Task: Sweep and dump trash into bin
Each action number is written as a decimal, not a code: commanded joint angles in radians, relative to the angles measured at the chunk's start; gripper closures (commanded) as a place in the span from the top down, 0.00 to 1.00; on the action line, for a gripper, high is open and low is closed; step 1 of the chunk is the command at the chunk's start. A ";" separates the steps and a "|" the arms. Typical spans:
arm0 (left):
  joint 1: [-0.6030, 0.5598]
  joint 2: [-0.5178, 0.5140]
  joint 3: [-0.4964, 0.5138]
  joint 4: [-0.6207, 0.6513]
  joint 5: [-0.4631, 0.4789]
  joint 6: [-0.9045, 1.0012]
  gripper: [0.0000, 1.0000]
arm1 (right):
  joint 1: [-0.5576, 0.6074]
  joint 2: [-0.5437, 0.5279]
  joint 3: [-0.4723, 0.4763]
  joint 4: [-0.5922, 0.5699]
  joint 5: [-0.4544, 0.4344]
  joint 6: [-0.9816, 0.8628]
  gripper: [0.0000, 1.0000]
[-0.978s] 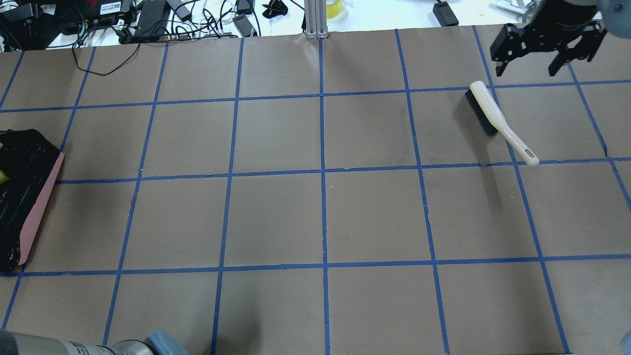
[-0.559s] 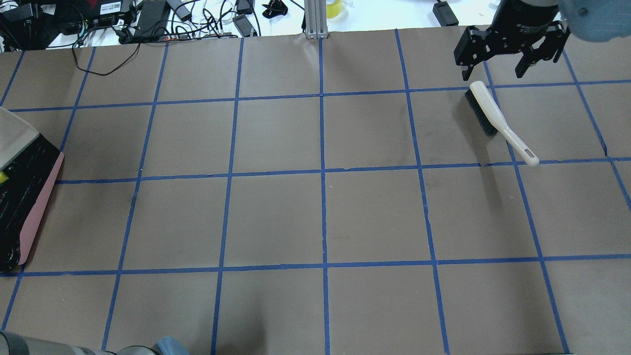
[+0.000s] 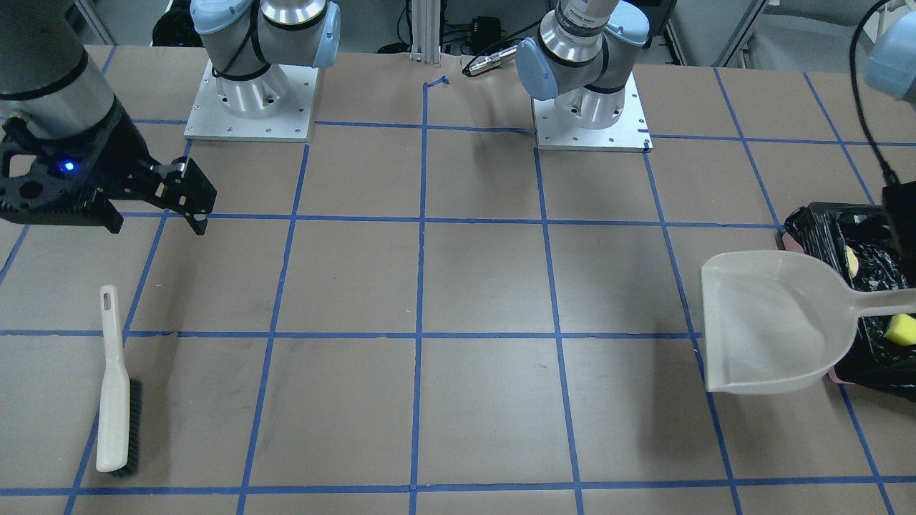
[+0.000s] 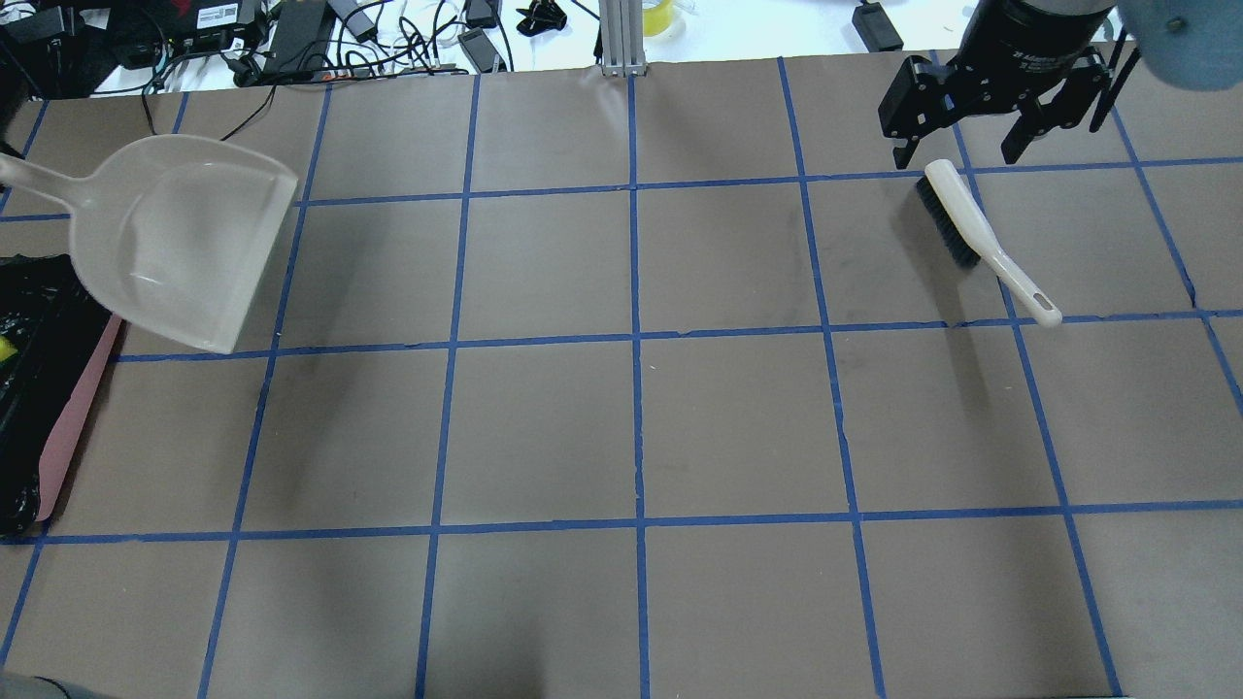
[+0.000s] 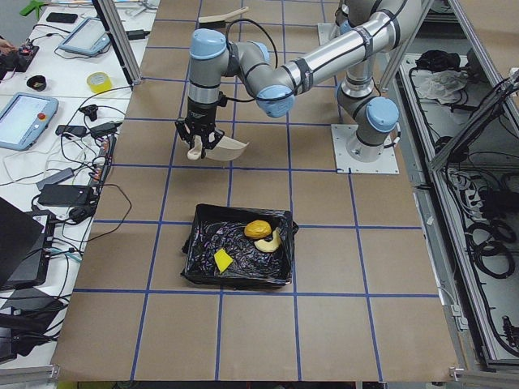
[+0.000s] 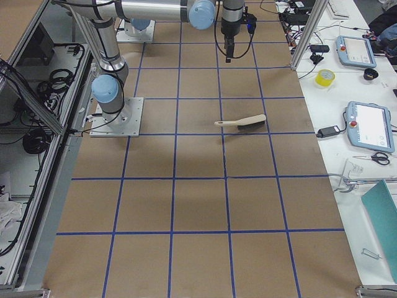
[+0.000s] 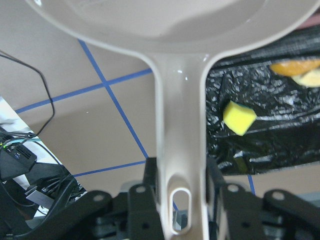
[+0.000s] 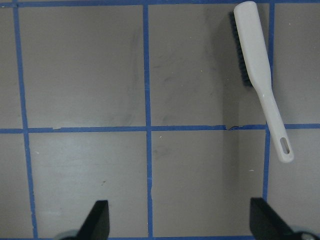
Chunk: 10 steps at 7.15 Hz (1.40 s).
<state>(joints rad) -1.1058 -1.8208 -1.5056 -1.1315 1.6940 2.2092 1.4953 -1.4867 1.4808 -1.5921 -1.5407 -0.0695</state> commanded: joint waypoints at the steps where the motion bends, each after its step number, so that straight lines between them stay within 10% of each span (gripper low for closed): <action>1: -0.101 -0.098 -0.007 -0.099 -0.117 -0.354 0.00 | 0.002 -0.059 0.058 0.021 0.059 0.007 1.00; 9: -0.275 -0.298 0.019 0.006 -0.099 -0.502 0.00 | 0.002 -0.063 0.069 0.020 0.042 0.014 1.00; 10: -0.275 -0.292 0.013 0.004 -0.102 -0.516 0.76 | 0.013 -0.060 0.069 0.018 -0.025 0.029 1.00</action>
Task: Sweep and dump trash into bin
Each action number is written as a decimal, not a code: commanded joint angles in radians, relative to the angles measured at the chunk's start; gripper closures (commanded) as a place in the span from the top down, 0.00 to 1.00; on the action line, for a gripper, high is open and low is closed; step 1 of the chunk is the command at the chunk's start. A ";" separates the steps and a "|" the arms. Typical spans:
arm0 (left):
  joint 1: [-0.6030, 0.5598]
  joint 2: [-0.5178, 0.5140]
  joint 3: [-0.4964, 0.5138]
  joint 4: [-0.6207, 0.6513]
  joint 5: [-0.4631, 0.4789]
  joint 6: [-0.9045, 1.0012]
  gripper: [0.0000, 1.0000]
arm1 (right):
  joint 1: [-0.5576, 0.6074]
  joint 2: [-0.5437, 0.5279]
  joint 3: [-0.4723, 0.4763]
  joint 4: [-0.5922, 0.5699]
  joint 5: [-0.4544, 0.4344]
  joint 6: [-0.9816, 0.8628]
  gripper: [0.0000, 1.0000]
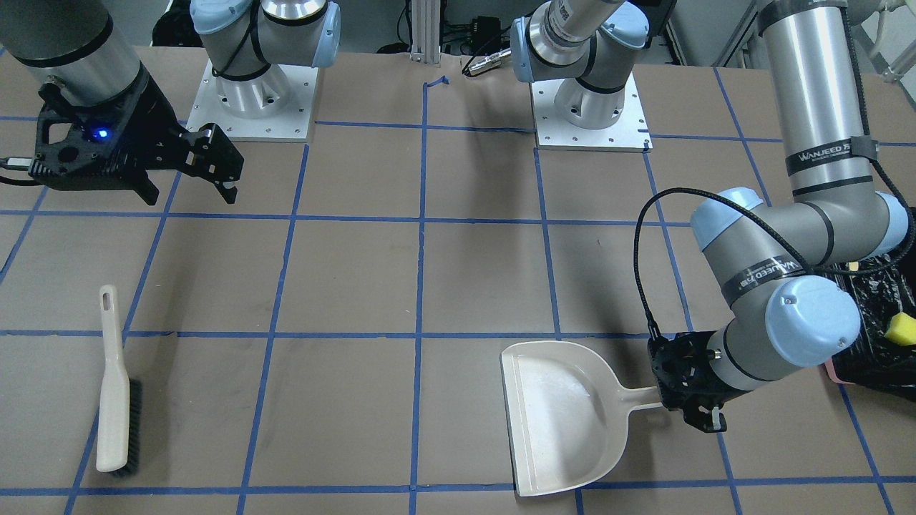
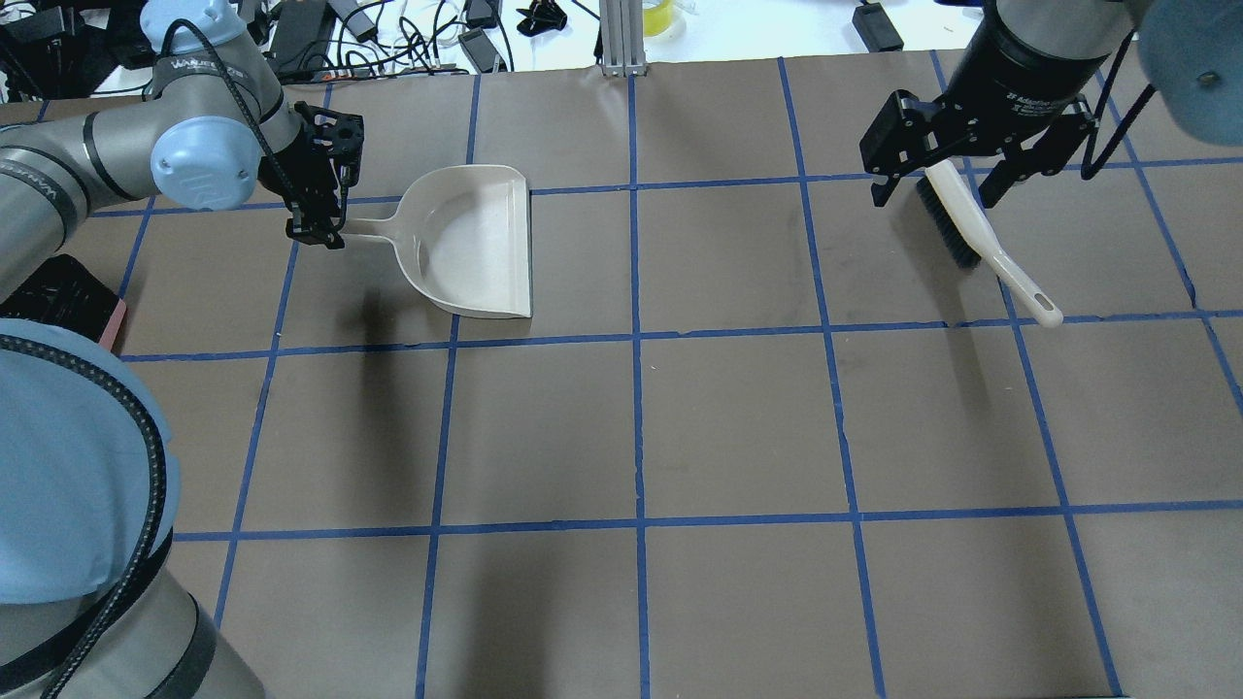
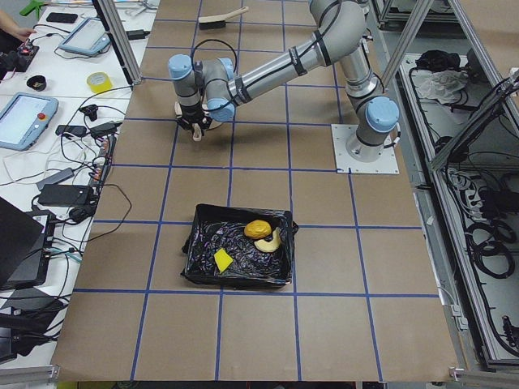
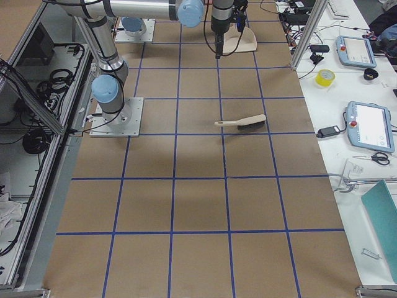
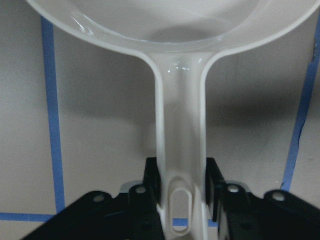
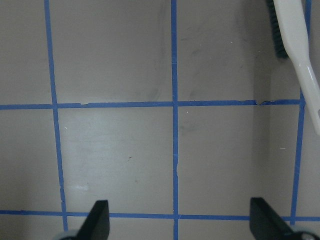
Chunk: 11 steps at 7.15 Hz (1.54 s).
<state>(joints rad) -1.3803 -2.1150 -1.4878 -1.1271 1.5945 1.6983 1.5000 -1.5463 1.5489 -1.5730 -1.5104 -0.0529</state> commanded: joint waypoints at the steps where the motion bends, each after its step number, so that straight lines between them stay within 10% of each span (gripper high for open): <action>1: 0.000 0.018 -0.005 0.001 0.001 -0.014 0.97 | 0.043 -0.004 0.000 -0.007 -0.063 0.059 1.00; 11: -0.250 0.605 -0.025 -0.485 -0.016 -1.475 1.00 | 0.108 -0.044 0.005 0.093 -0.056 0.114 1.00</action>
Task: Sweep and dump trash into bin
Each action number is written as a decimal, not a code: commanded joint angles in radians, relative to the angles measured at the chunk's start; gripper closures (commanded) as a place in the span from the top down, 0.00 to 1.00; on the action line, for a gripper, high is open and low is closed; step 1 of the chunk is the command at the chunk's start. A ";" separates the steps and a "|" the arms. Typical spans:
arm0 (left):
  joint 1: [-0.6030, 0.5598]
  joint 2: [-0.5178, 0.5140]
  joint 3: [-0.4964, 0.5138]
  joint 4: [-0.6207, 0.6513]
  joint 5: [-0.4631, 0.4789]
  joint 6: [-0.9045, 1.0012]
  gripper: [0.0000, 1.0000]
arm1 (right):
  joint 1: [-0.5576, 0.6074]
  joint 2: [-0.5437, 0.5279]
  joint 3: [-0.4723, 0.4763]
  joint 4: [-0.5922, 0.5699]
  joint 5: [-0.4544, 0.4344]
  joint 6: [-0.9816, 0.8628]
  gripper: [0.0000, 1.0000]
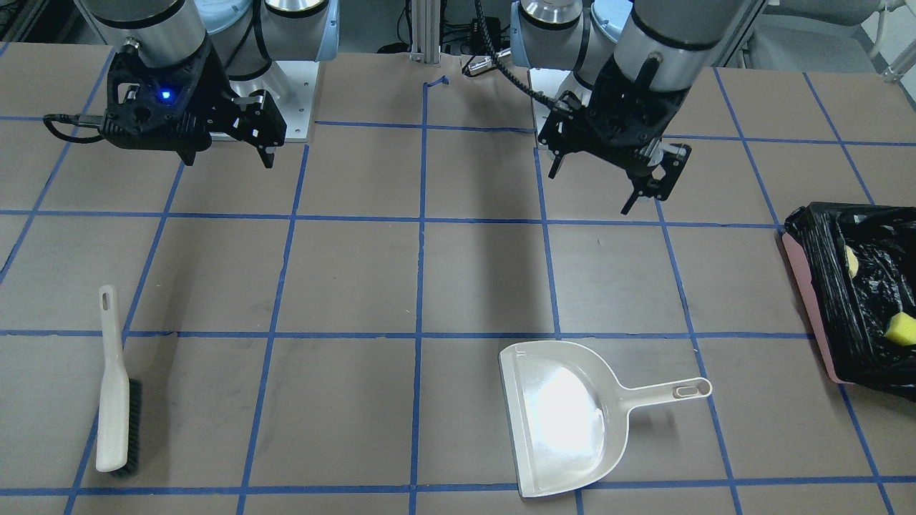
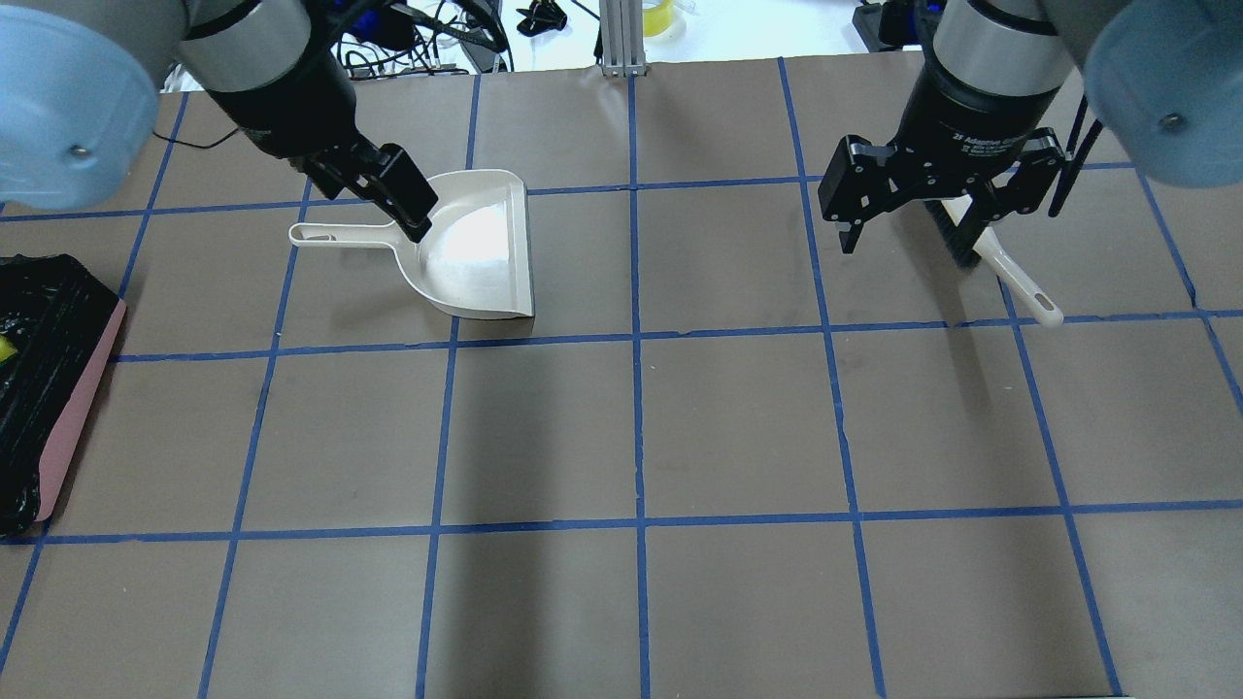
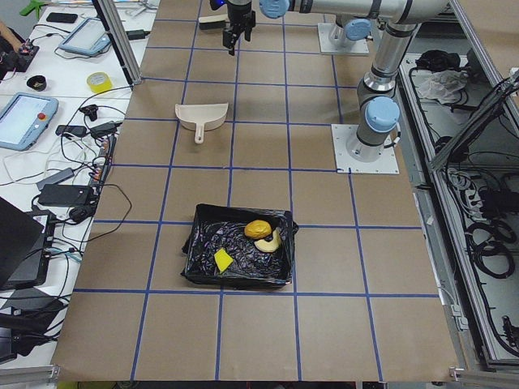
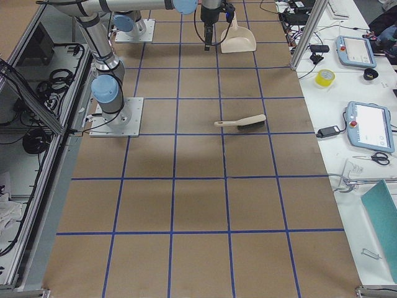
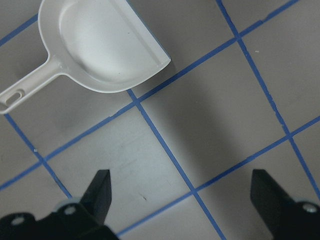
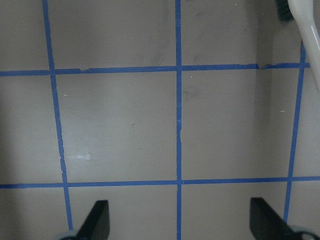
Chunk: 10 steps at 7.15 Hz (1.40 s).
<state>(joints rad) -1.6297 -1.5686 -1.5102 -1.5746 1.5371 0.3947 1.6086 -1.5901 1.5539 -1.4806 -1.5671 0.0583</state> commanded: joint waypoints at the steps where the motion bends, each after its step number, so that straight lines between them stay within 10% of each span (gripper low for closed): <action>1: -0.001 0.082 -0.002 -0.050 0.046 -0.285 1.00 | -0.001 -0.002 0.000 0.003 -0.001 0.002 1.00; 10: -0.001 0.075 -0.036 -0.019 0.041 -0.336 1.00 | 0.002 -0.007 0.000 -0.013 0.002 -0.006 1.00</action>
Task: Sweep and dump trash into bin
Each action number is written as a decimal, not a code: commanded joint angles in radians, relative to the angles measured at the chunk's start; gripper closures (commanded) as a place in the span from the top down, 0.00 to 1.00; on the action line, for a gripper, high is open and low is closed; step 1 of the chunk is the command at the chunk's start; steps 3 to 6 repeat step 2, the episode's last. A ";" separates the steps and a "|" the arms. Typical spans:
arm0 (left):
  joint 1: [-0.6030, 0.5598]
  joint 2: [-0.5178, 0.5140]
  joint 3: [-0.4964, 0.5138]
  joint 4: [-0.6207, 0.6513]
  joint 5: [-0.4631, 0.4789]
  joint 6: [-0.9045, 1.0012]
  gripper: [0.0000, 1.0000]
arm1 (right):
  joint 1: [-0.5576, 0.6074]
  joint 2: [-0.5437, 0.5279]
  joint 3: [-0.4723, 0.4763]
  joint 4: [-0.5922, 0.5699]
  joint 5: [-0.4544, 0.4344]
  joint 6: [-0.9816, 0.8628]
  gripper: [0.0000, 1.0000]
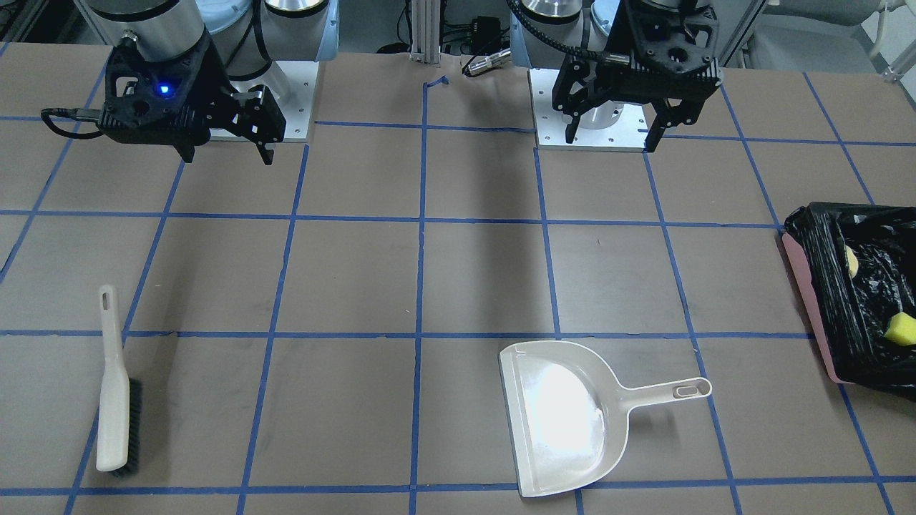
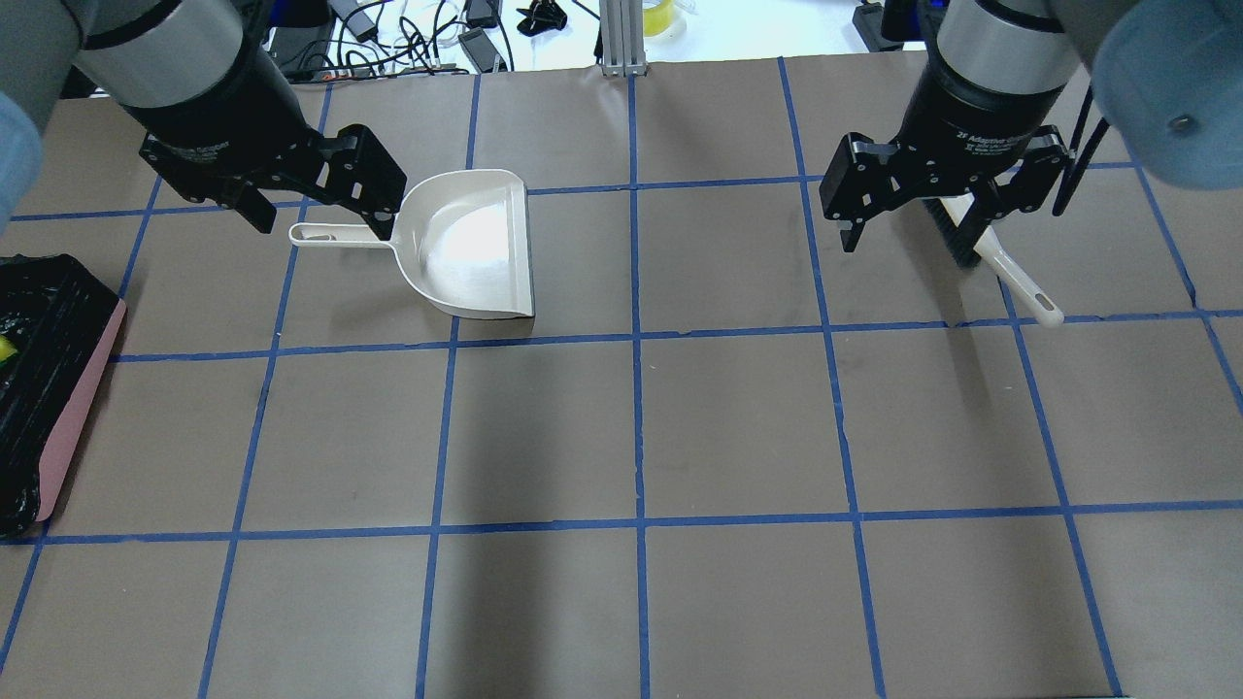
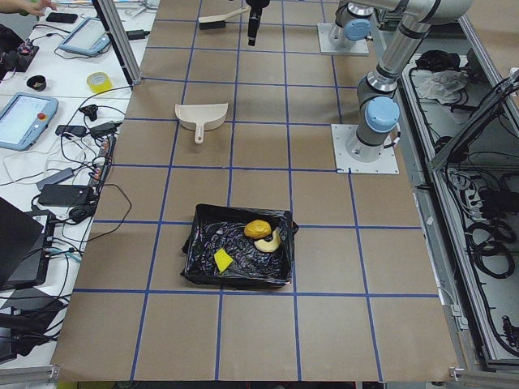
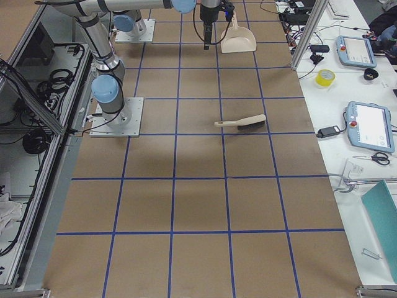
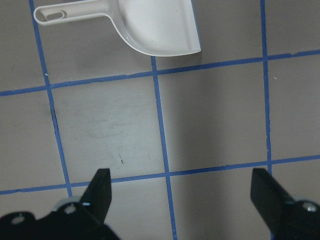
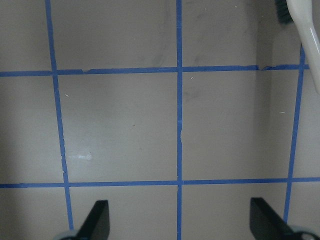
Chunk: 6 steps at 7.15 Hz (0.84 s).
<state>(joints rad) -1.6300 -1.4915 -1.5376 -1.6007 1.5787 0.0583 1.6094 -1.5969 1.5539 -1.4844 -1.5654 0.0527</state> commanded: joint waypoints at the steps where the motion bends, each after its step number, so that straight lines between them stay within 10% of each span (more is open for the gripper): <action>1: -0.001 -0.003 -0.009 0.007 0.000 0.000 1.00 | 0.003 0.001 0.000 -0.005 -0.001 0.002 1.00; 6: 0.001 -0.004 -0.009 0.008 0.000 0.000 1.00 | 0.003 0.000 0.000 -0.004 -0.004 0.007 1.00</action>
